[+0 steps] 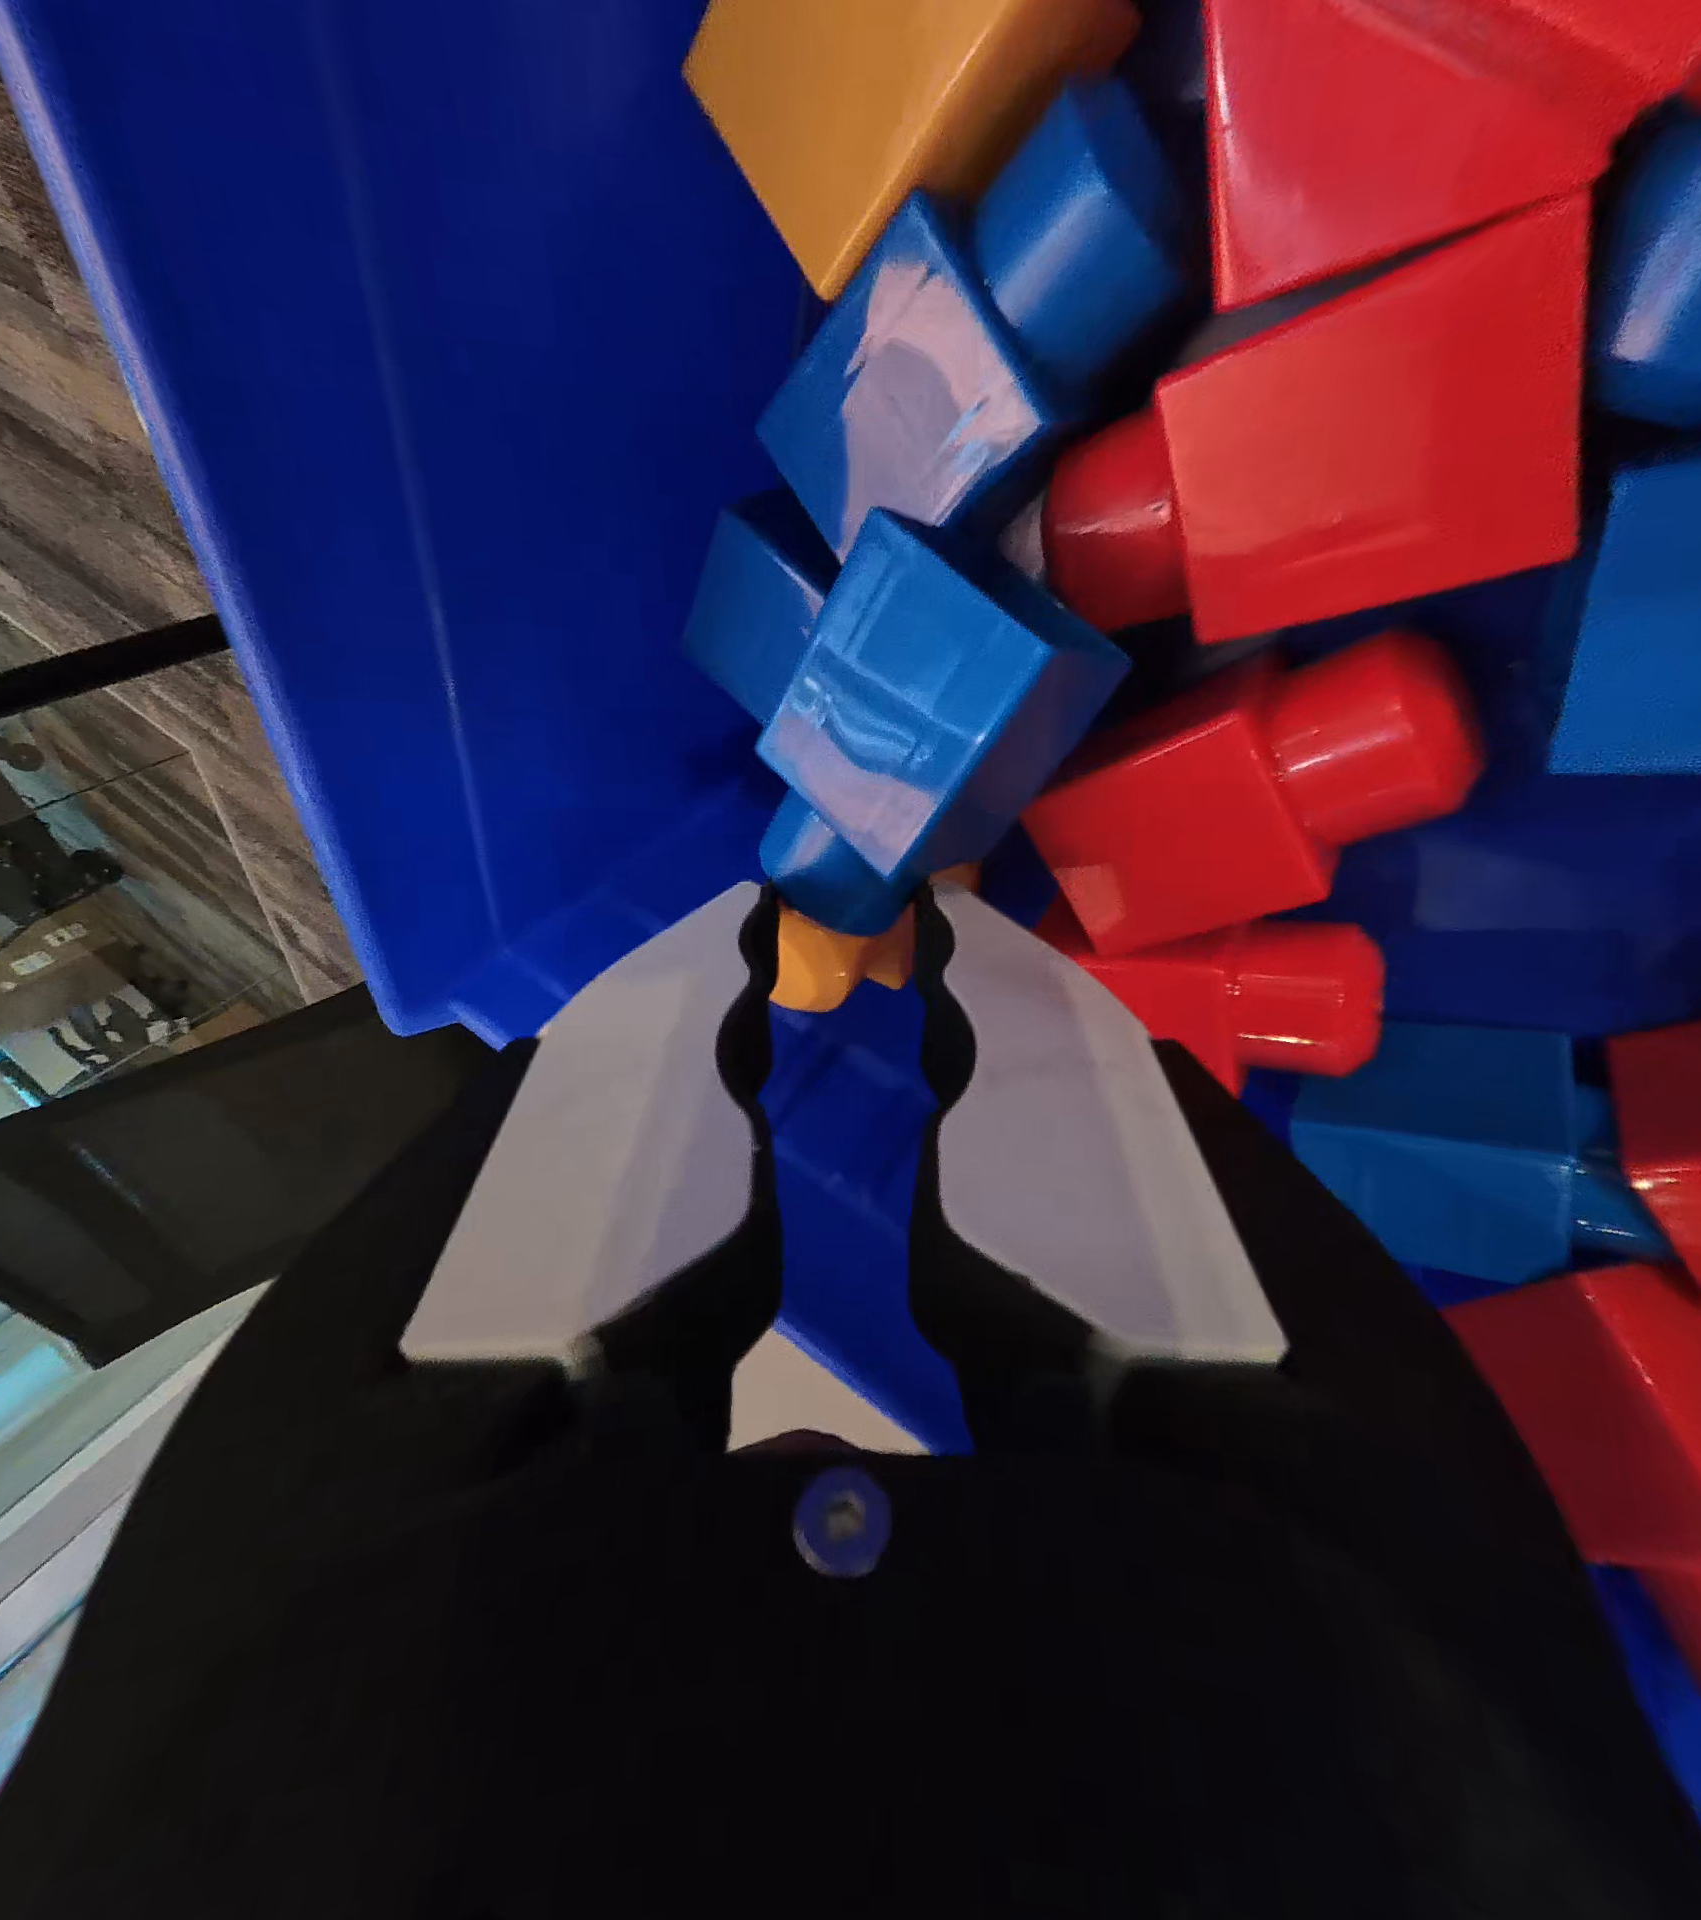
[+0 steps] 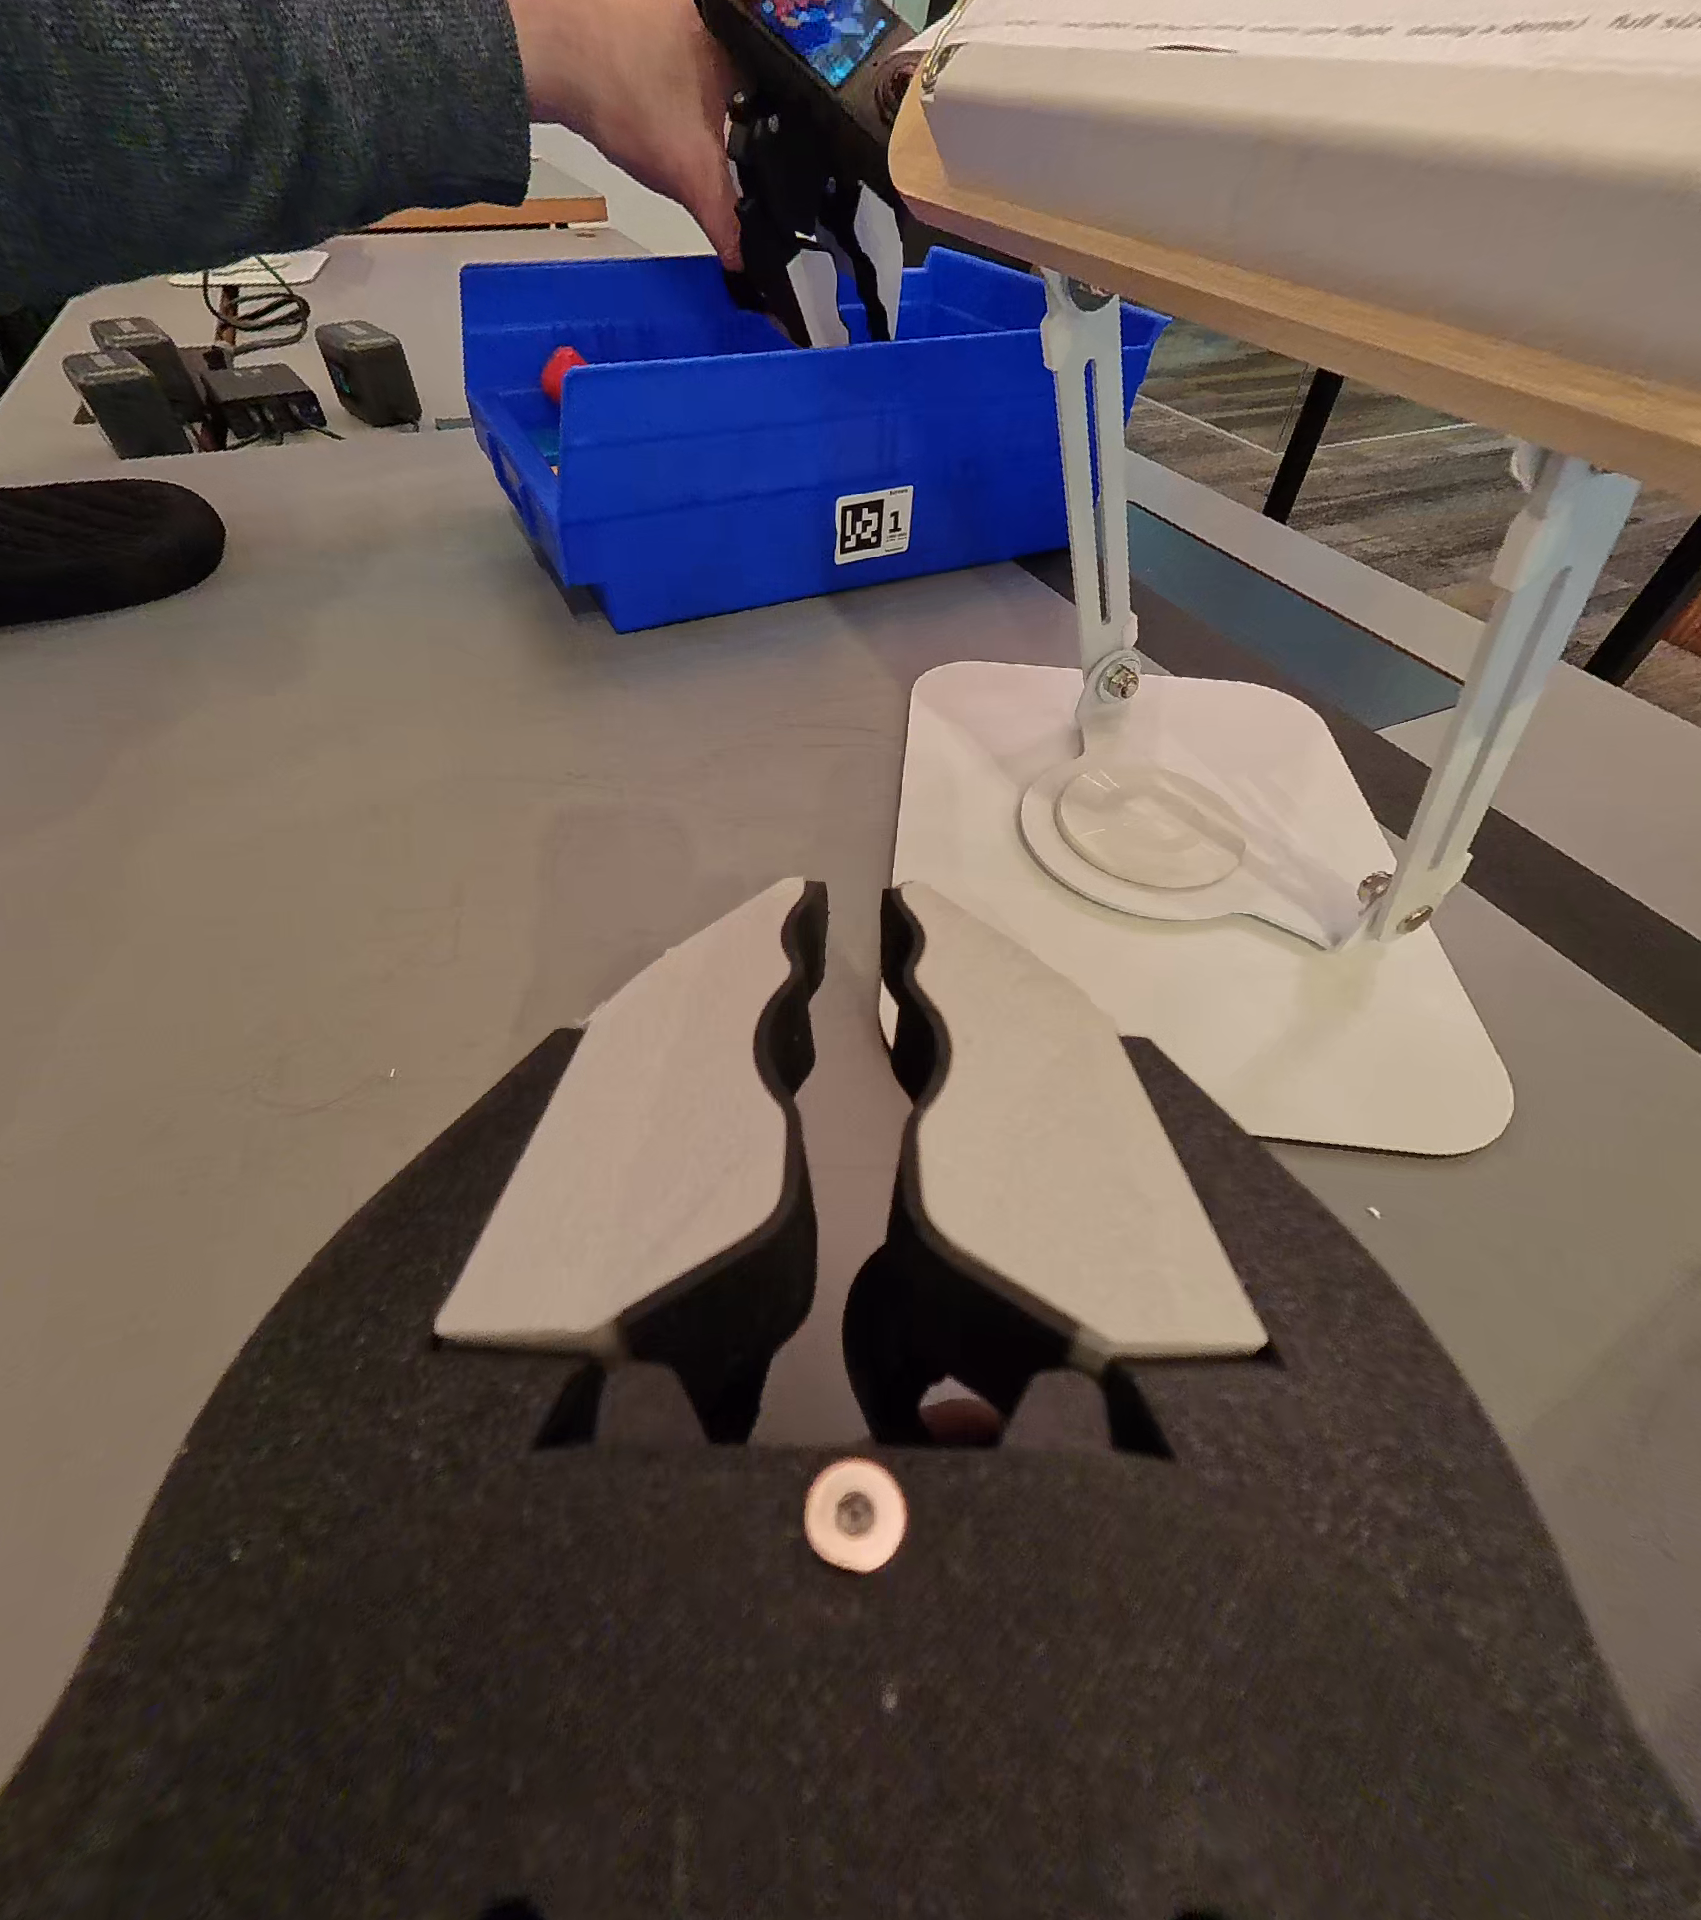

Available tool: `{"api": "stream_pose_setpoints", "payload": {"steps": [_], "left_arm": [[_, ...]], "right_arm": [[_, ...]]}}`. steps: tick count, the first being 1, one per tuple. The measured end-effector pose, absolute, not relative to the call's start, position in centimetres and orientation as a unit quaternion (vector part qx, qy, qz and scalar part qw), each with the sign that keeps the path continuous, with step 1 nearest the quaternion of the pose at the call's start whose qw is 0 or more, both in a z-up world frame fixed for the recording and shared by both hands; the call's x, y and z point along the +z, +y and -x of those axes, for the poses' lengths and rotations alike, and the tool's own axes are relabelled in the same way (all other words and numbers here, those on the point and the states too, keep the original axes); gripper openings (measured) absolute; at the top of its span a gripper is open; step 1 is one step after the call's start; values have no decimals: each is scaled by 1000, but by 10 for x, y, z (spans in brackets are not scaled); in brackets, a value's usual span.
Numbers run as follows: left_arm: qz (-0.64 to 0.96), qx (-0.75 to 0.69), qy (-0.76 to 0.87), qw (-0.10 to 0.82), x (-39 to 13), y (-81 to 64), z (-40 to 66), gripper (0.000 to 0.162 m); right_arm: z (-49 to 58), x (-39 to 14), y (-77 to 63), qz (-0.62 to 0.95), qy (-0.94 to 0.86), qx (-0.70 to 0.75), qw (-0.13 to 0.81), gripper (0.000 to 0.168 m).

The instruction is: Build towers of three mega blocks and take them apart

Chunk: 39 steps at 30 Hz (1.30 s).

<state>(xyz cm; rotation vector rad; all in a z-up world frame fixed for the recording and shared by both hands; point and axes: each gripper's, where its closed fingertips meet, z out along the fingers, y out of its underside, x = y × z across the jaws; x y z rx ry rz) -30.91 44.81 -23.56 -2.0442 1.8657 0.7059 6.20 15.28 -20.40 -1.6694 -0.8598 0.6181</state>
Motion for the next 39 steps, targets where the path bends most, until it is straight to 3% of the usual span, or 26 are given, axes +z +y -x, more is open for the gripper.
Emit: {"api": "stream_pose_setpoints", "payload": {"steps": [2,6,10,14,23,39], "left_arm": [[703,251,649,146,-236,449,310,25],[695,257,655,149,-238,453,309,54],[678,262,672,146,-244,455,304,49],[650,272,697,132,-250,451,300,28],[633,295,705,126,-237,441,299,18],[661,209,703,160,-211,395,281,27]], "right_arm": [[-62,-204,153,705,-364,261,550,10],[-62,-204,153,705,-364,261,550,10],[-62,-204,152,705,-365,261,549,10],[-62,-205,152,706,-365,263,548,10],[-61,-205,152,705,-366,264,547,10],[-60,-206,151,705,-373,261,544,10]]}}
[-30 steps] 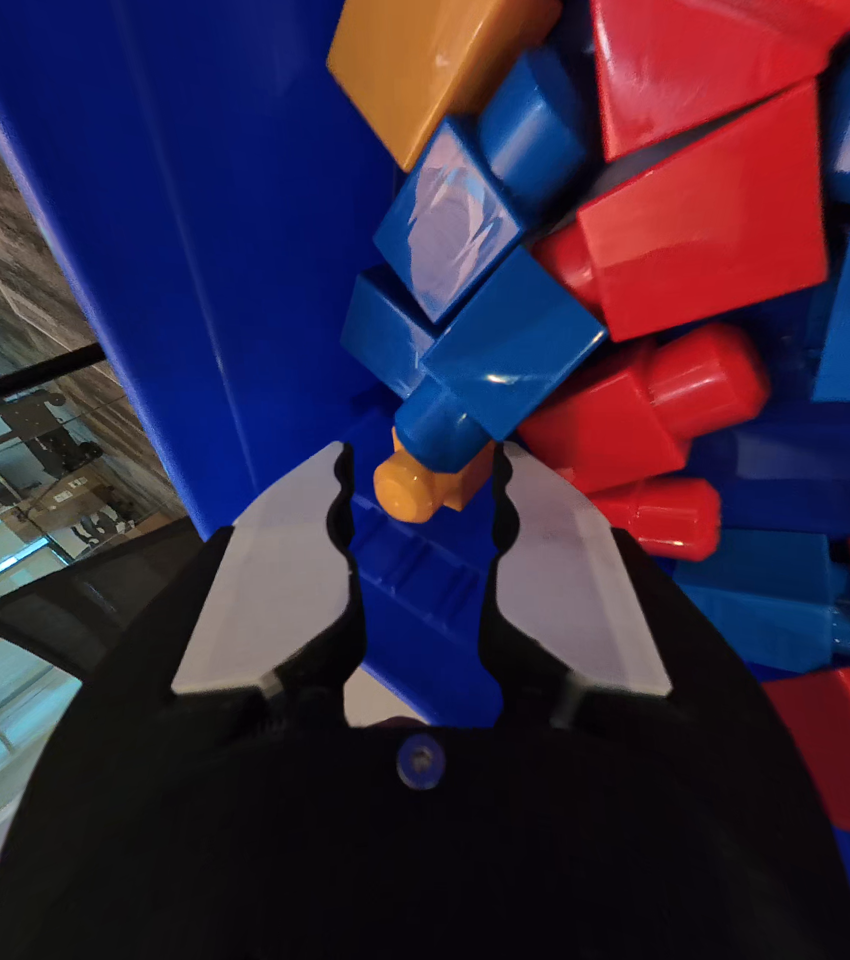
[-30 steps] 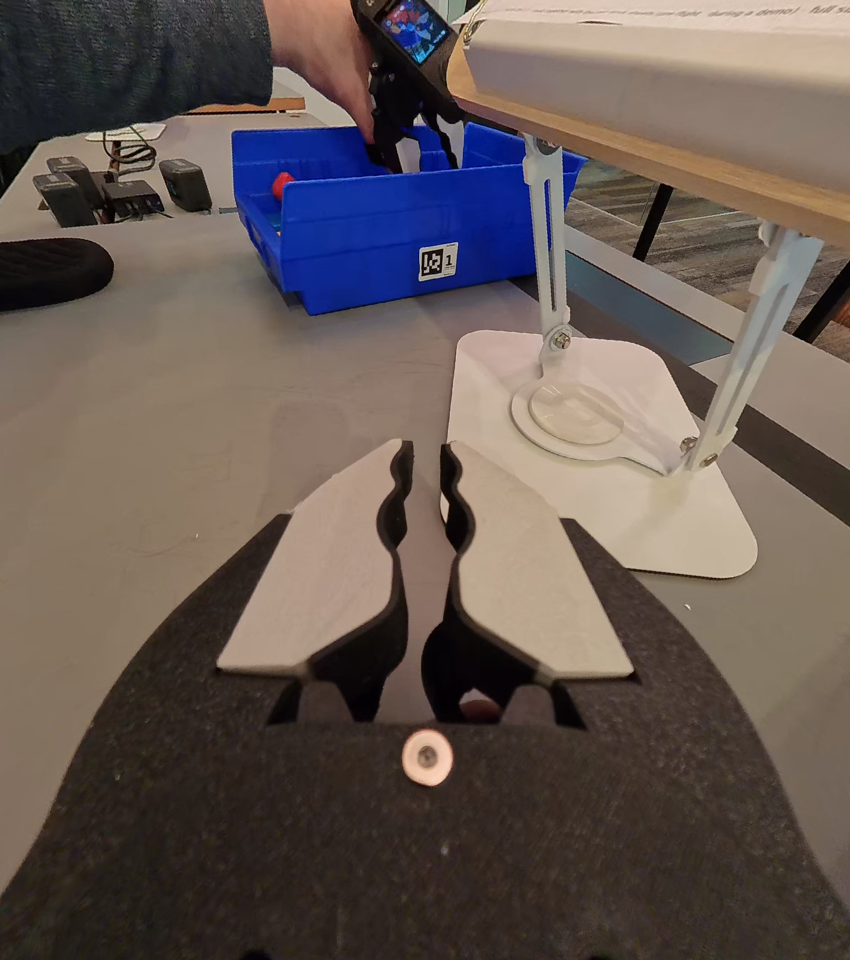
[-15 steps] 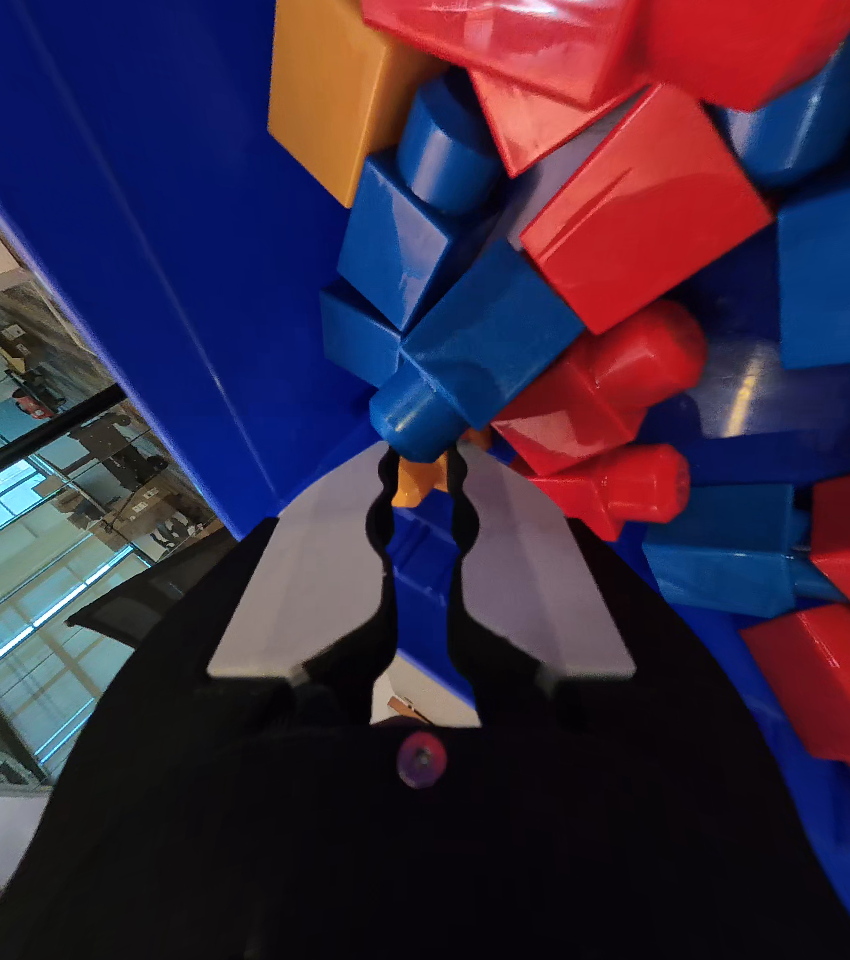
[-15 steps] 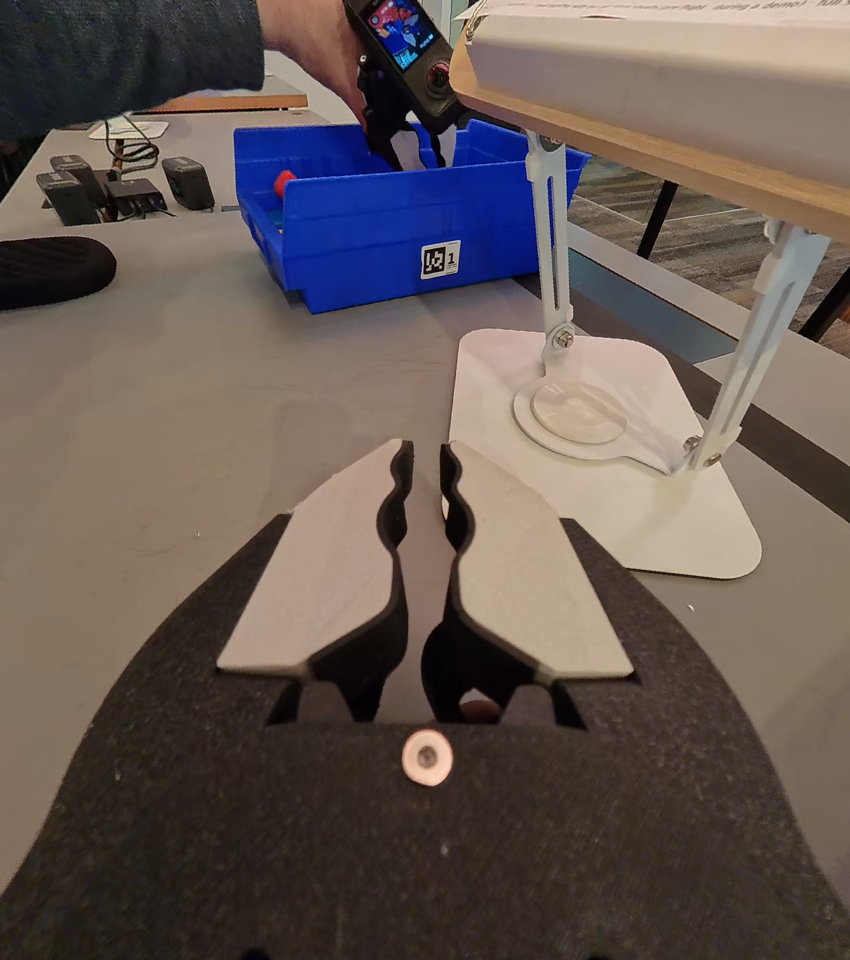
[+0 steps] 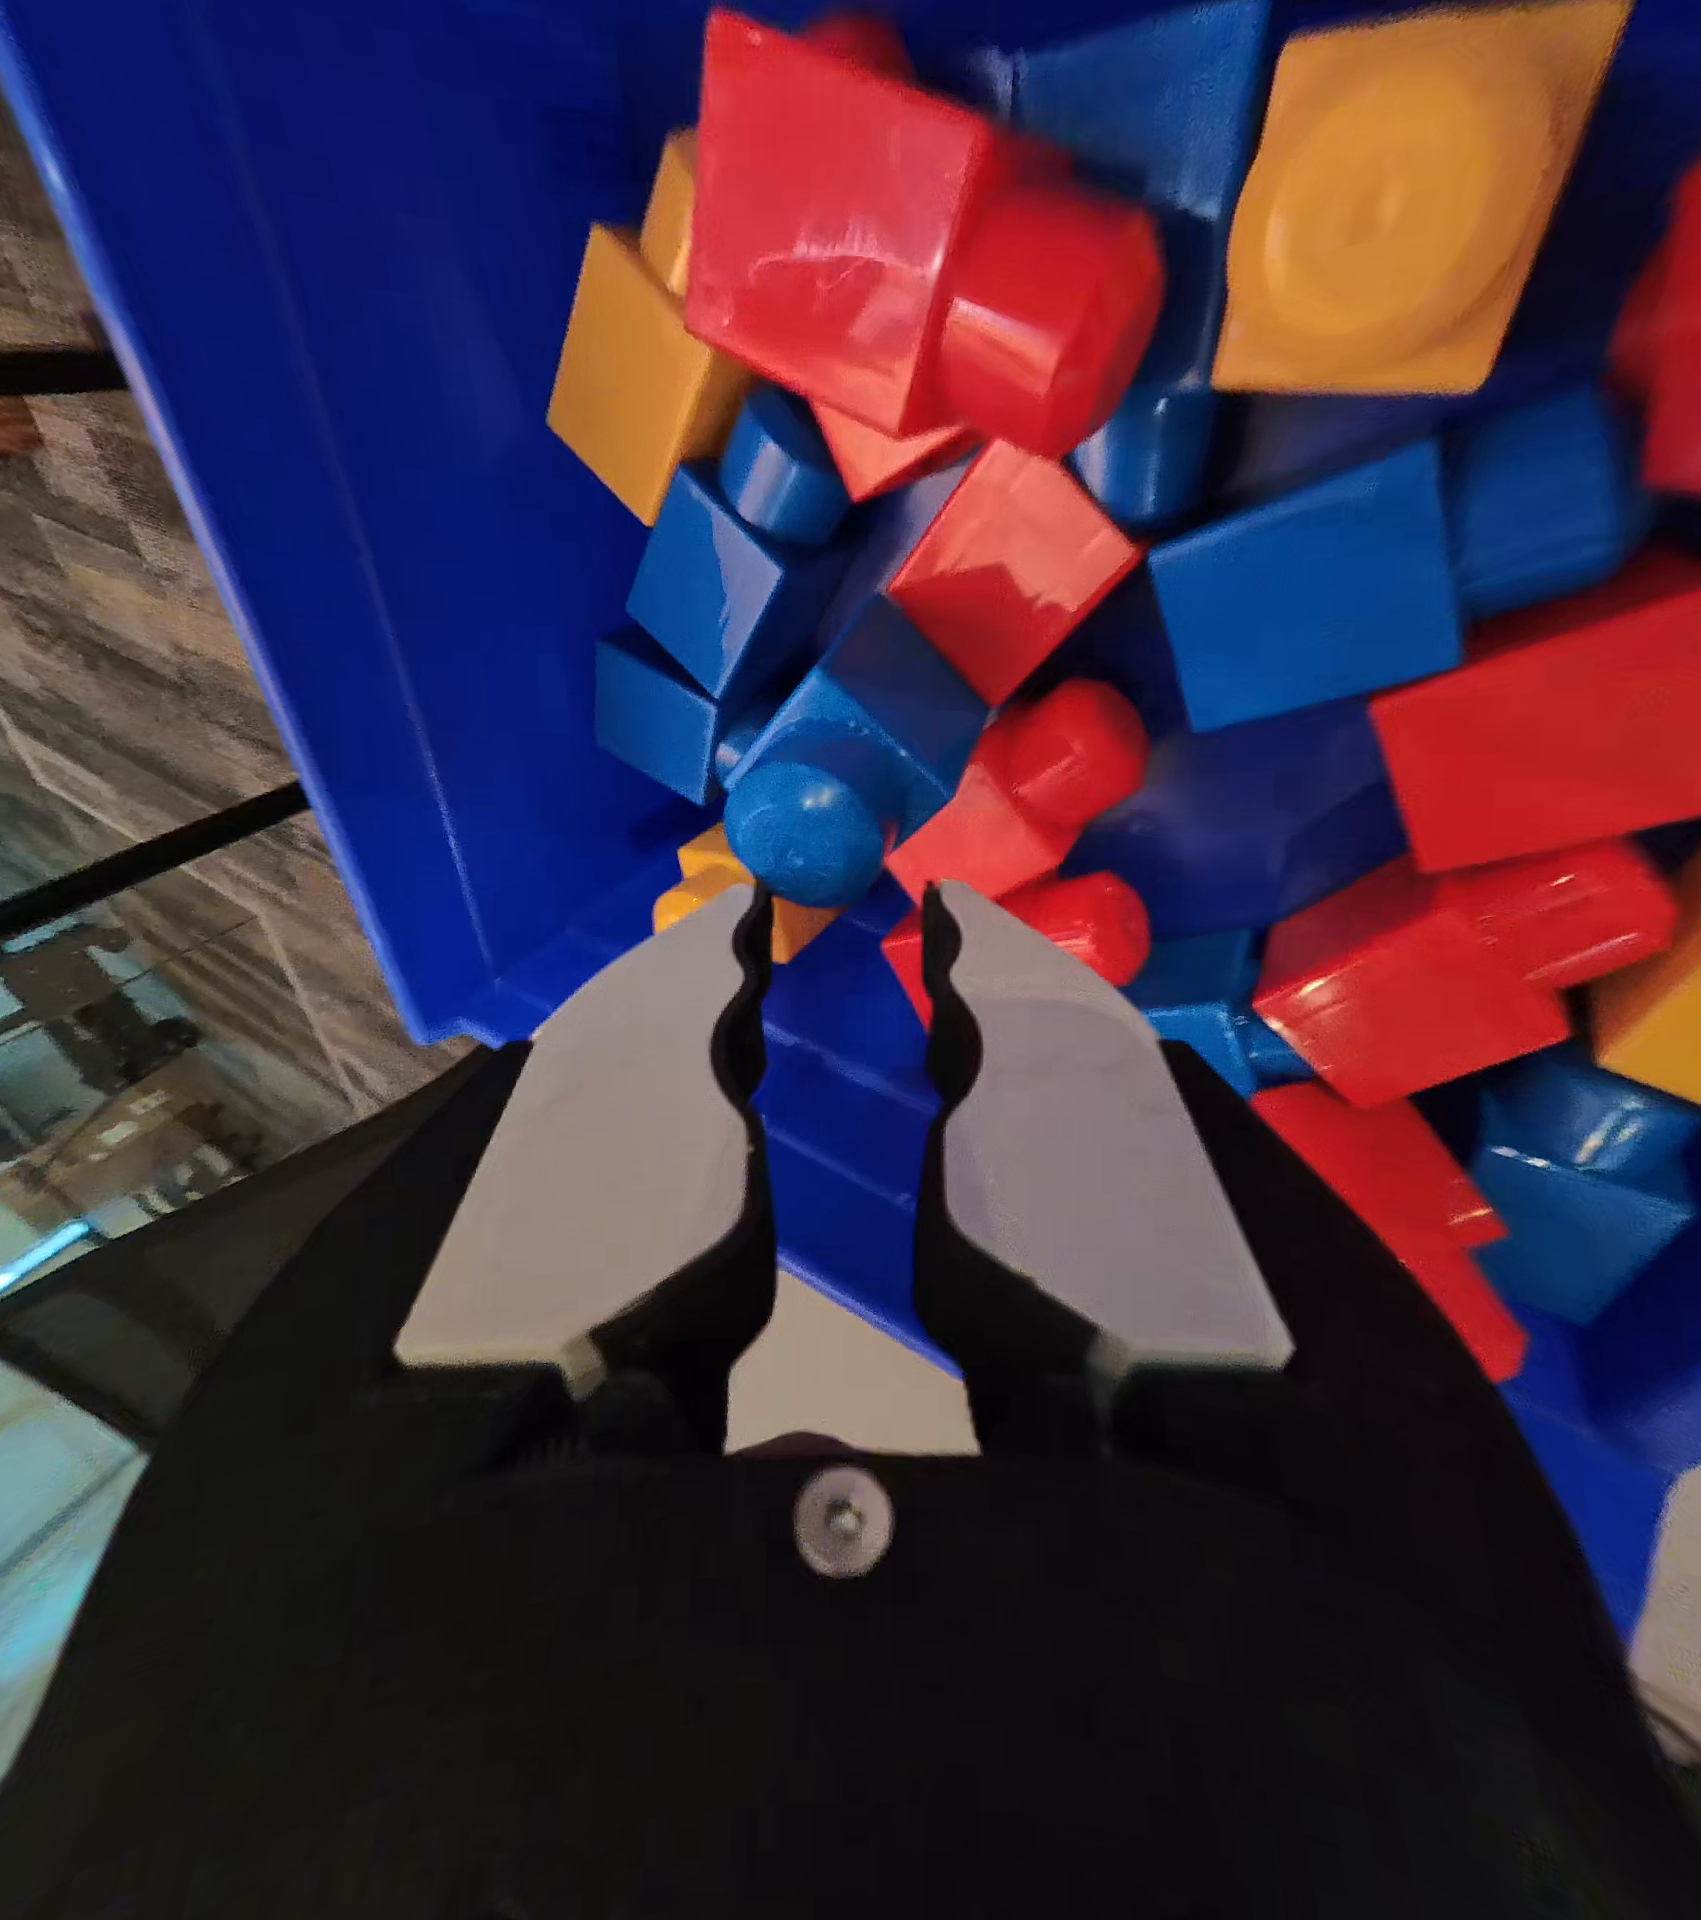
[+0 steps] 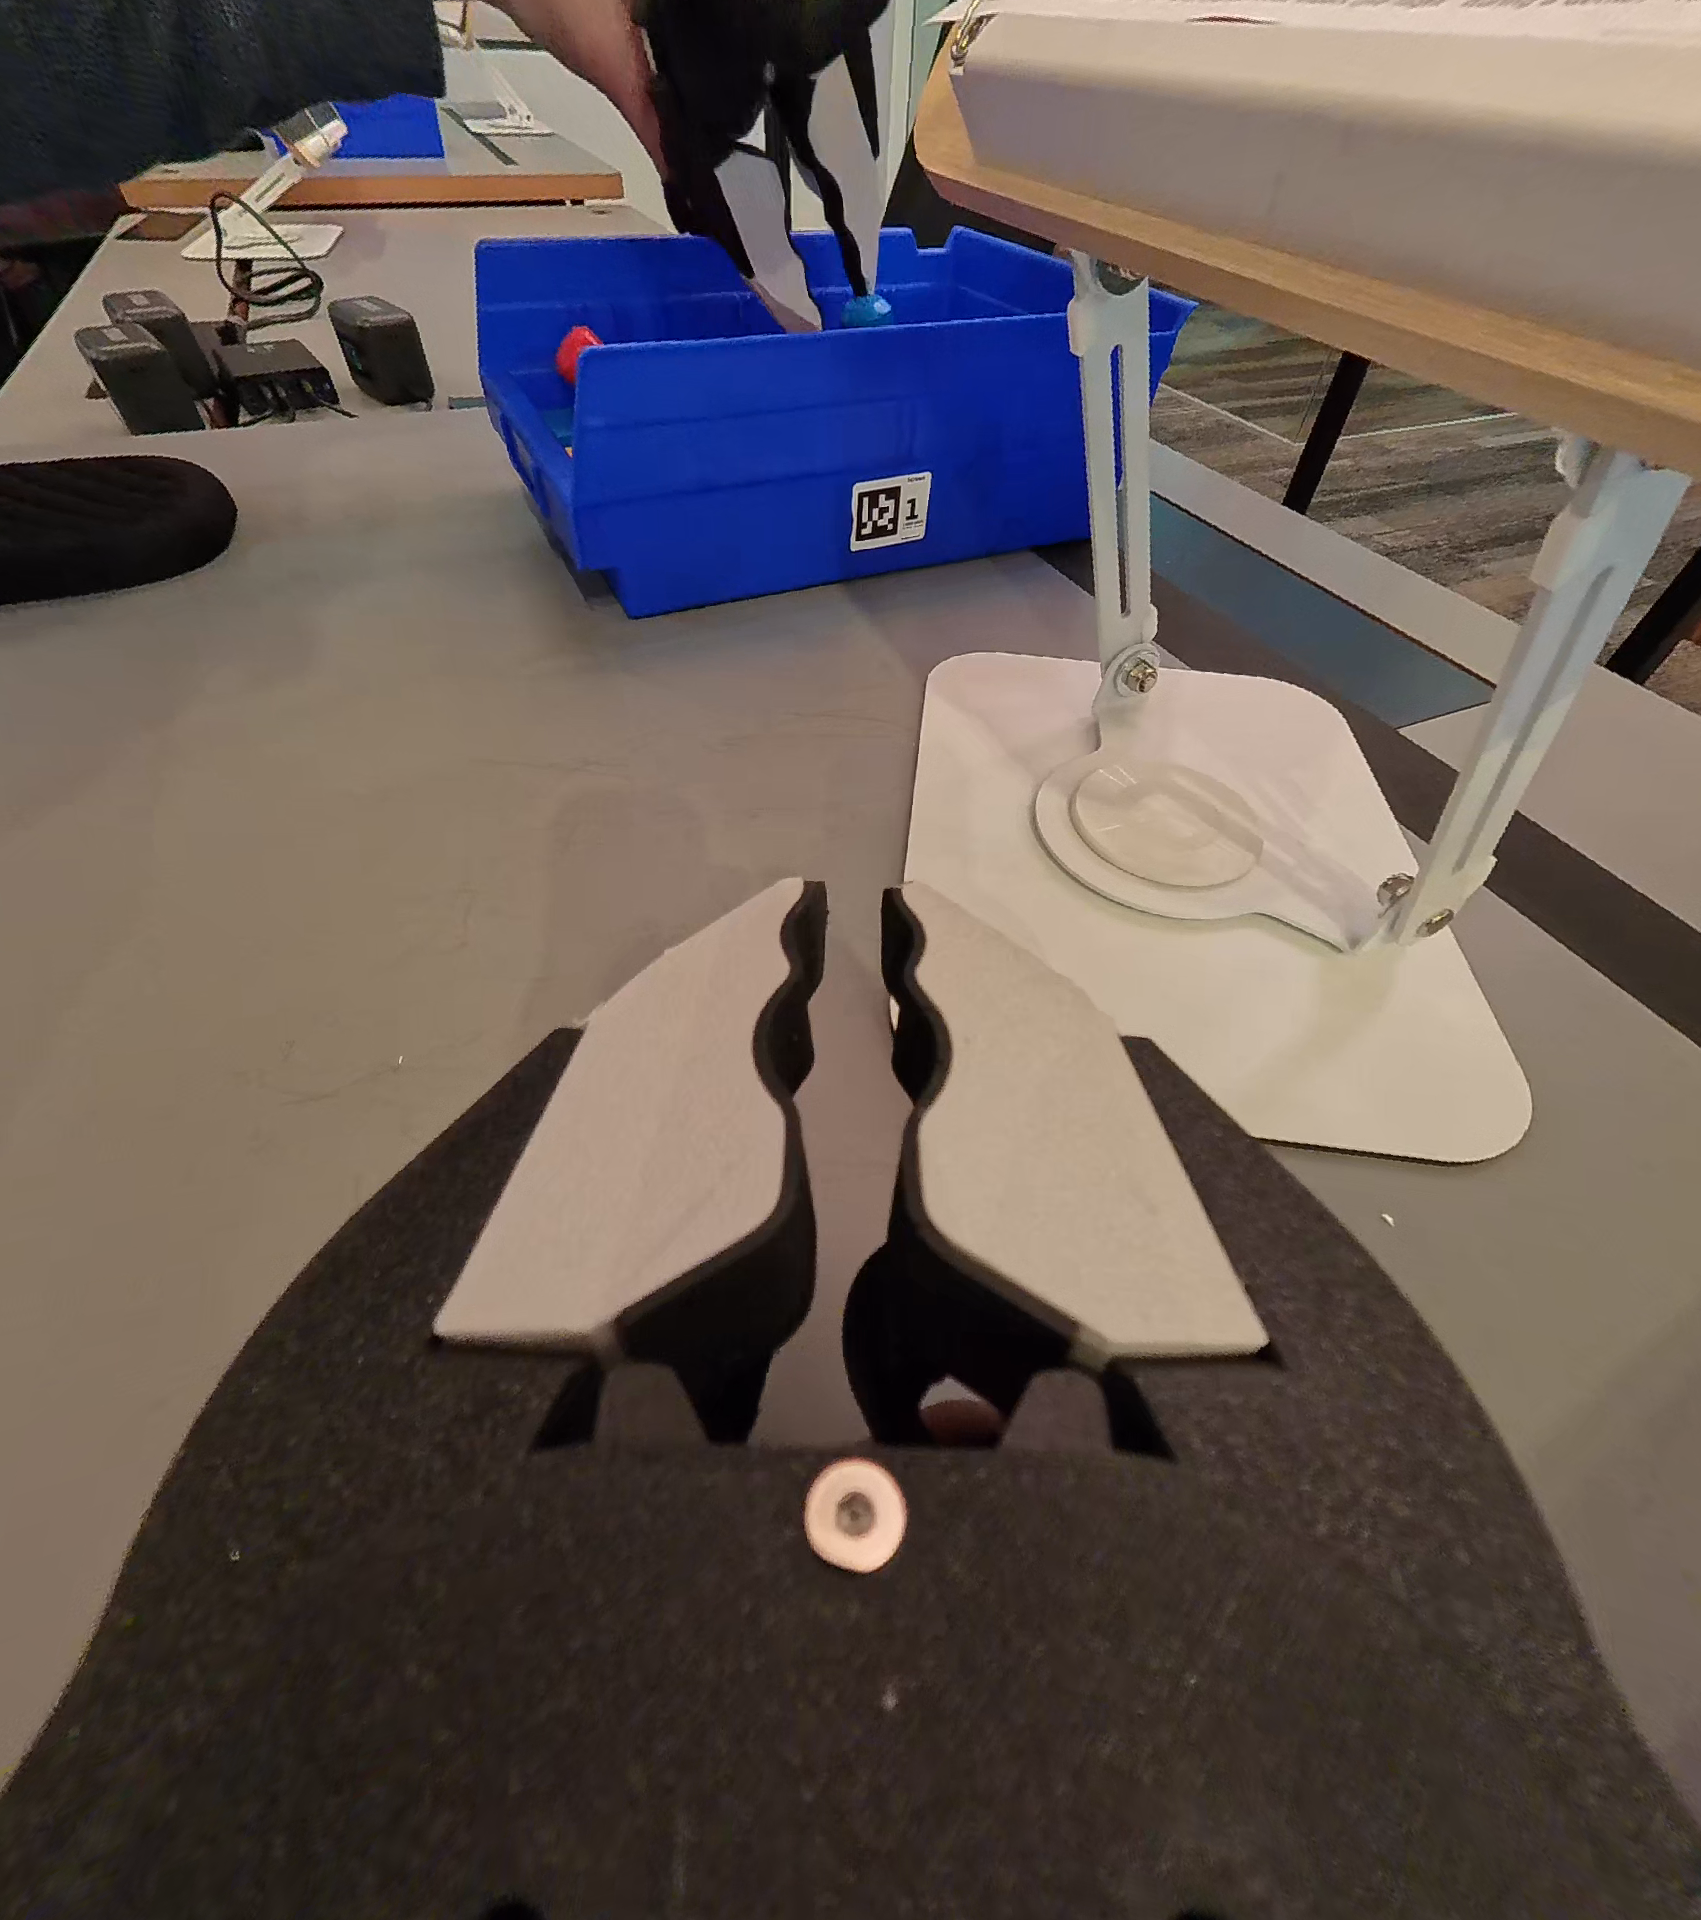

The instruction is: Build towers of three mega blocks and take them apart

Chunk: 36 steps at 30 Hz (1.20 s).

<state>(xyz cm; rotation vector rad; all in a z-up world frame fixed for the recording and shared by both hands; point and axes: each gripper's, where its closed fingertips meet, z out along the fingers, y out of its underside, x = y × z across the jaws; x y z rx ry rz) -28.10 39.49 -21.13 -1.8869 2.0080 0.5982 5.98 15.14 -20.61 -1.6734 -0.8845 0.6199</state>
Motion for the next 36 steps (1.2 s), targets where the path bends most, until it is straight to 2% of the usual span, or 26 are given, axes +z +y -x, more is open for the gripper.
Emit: {"api": "stream_pose_setpoints", "payload": {"steps": [4,6,8,11,15,18,22,24,28,36], "left_arm": [[704,153,670,182,-212,392,268,39],[720,115,655,198,-211,390,257,40],[743,91,636,186,-216,388,252,34],[761,92,609,205,-221,398,246,43],[790,93,569,207,-230,413,245,47],[797,101,556,214,-239,421,244,46],[829,84,506,223,-242,433,246,37],[839,93,491,217,-246,437,252,48],[864,74,453,207,-252,436,260,60],[883,39,423,199,-257,433,258,55]], "right_arm": [[-59,-206,151,705,-374,260,543,10],[-59,-206,151,705,-374,260,544,10],[-60,-206,151,705,-374,260,544,10],[-59,-206,151,704,-374,261,544,10],[-59,-206,151,703,-375,261,545,10],[-59,-206,151,703,-375,262,545,10],[-59,-206,151,703,-374,262,545,10],[-59,-206,151,703,-374,262,545,10],[-59,-206,151,703,-375,263,544,10],[-59,-206,150,703,-377,262,543,10]]}}
